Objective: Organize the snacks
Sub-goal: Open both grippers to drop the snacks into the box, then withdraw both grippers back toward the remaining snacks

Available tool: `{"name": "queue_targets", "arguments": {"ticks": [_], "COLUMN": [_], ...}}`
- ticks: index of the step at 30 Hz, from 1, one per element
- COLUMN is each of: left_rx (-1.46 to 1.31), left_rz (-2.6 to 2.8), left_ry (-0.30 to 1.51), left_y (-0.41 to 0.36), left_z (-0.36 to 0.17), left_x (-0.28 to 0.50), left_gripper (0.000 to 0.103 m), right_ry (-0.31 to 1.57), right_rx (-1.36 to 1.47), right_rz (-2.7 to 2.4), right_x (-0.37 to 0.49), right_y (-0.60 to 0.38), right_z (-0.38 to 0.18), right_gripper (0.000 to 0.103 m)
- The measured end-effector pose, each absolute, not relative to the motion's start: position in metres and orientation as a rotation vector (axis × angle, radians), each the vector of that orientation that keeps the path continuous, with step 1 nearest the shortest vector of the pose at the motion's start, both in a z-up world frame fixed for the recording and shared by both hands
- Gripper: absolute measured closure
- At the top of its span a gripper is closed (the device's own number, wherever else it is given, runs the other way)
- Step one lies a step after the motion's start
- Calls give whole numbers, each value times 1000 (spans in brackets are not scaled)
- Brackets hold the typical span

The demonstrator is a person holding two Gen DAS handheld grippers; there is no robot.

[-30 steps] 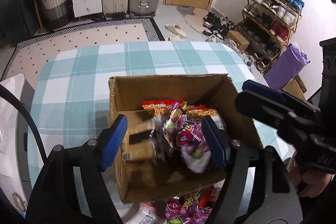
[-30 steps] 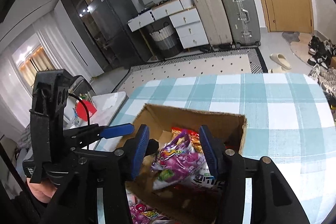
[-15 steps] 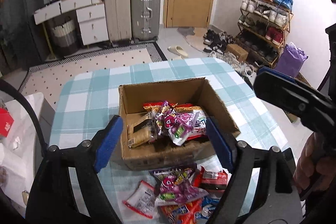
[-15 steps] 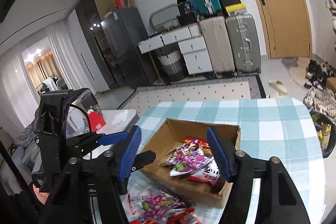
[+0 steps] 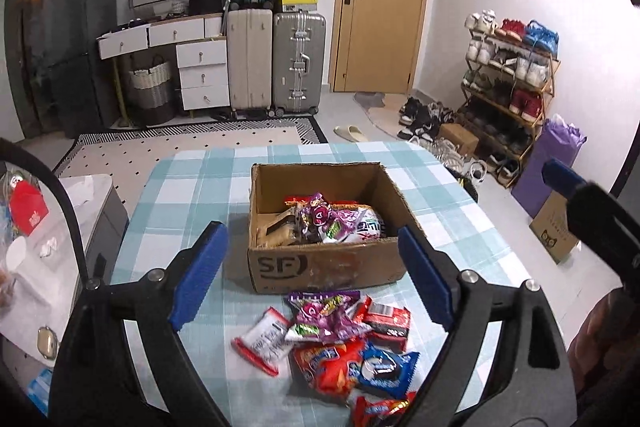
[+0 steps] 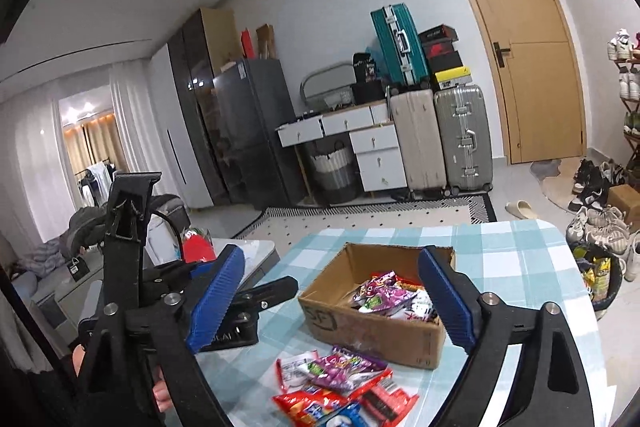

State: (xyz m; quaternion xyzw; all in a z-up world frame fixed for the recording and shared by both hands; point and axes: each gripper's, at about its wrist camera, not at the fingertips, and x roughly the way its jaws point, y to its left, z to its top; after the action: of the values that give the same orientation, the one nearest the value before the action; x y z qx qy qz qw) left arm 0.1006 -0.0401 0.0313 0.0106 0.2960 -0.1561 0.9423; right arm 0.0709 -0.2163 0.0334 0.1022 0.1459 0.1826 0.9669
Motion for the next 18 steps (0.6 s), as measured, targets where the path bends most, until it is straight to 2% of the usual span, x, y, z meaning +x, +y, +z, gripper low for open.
{"name": "queue_targets", "arguments": {"ticks": [3, 5, 12, 18], "left_rx": [-21, -40, -87, -85], "left_rz": [-320, -315, -305, -266], "left_ry": [576, 547, 474, 463], "left_y": [-32, -25, -6, 13], "left_z": [37, 41, 40, 11], "left_x": [75, 61, 10, -22], "left_gripper": [10, 1, 1, 1], "right_ry": [274, 265, 250, 277], "right_rx": [199, 190, 222, 198], "right_rz": [362, 360, 363, 345], "right_x": [47, 33, -4, -20], "right_y": [-214, -212, -212, -205], "right_z": [32, 29, 10, -18], "right_gripper": [10, 9, 5, 2]}}
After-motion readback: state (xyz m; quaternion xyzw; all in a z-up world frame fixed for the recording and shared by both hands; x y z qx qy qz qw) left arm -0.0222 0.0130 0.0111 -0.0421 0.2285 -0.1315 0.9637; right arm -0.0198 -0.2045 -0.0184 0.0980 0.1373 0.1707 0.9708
